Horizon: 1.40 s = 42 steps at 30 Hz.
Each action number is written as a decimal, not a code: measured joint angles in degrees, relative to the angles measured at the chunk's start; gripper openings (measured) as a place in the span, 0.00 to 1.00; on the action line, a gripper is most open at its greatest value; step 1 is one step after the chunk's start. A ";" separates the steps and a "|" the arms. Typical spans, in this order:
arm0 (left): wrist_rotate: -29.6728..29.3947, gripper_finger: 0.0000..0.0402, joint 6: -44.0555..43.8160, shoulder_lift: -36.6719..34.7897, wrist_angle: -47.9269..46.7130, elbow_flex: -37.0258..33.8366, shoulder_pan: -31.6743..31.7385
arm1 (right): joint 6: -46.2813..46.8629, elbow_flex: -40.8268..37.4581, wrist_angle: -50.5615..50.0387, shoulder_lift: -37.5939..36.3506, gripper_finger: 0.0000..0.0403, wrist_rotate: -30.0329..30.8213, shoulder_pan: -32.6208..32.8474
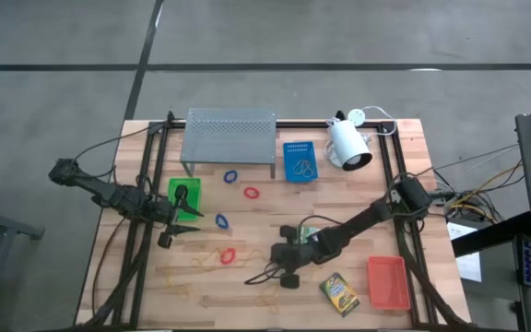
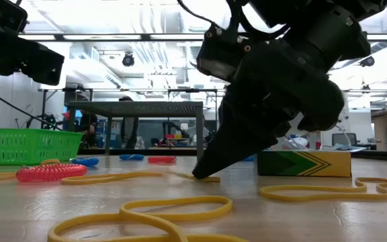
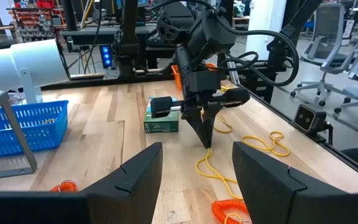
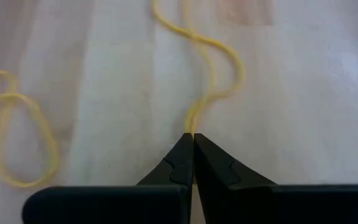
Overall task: Pick & Place Office Desk Supplies
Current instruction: Put the yellow rubber band into the blue bin
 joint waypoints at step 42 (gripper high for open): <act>-0.02 0.50 0.00 0.25 0.00 0.00 0.00 | 5.66 5.69 -24.28 -16.44 0.02 34.44 4.17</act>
